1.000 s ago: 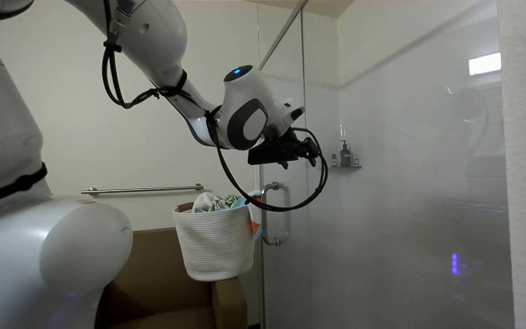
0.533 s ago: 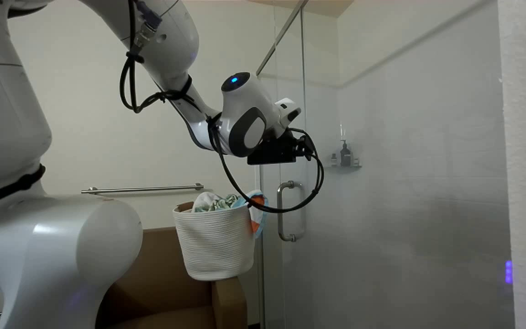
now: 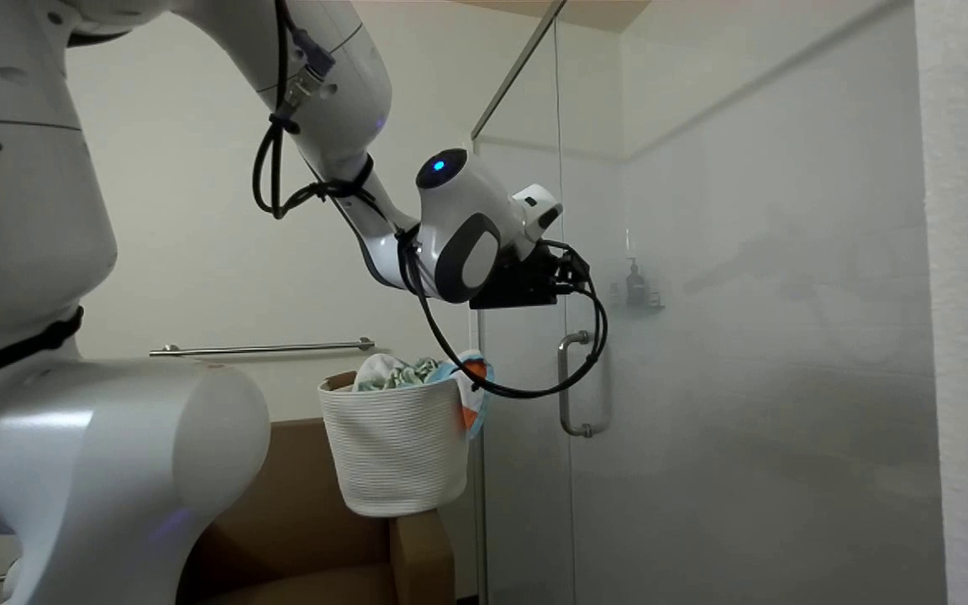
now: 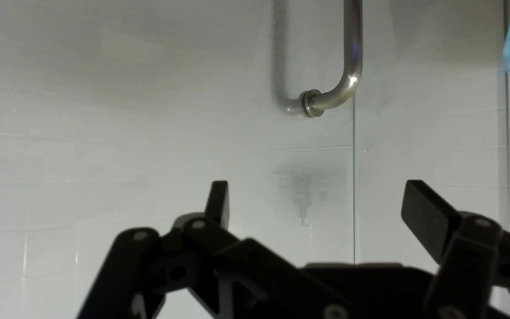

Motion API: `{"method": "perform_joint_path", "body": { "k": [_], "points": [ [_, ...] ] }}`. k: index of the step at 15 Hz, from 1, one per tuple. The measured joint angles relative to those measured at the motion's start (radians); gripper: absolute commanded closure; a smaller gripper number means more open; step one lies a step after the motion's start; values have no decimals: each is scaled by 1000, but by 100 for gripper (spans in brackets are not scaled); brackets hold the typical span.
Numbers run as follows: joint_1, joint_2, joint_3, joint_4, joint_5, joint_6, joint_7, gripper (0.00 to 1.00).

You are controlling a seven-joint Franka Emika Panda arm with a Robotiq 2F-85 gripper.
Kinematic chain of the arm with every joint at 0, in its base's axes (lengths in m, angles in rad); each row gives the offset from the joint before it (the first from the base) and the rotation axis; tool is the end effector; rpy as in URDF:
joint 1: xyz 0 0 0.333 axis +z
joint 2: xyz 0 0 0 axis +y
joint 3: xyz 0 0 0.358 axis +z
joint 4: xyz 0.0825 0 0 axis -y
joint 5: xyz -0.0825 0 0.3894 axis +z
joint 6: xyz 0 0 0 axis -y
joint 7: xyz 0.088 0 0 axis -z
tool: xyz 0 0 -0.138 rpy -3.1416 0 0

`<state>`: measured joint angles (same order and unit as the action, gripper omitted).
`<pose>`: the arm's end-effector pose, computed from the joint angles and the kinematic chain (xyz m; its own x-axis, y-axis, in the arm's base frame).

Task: Close the shower door

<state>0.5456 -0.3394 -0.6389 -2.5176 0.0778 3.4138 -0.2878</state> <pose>0.4947 -0.0849 0.5436 0.3850 0.0034 0.9229 -0.0021 -1.0000 0.0045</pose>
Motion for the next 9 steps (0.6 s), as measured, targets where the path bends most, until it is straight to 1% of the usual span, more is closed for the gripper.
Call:
{"method": "perform_joint_path", "body": {
  "k": [4,5,6,9],
  "points": [
    [25,48,-30,29,0,6,1,0],
    [24,60,-32,36,0,-13,1,0],
    [21,71,-32,45,0,-53,1,0],
    [-16,95,-18,75,-1,-267,1,0]
  ]
}}
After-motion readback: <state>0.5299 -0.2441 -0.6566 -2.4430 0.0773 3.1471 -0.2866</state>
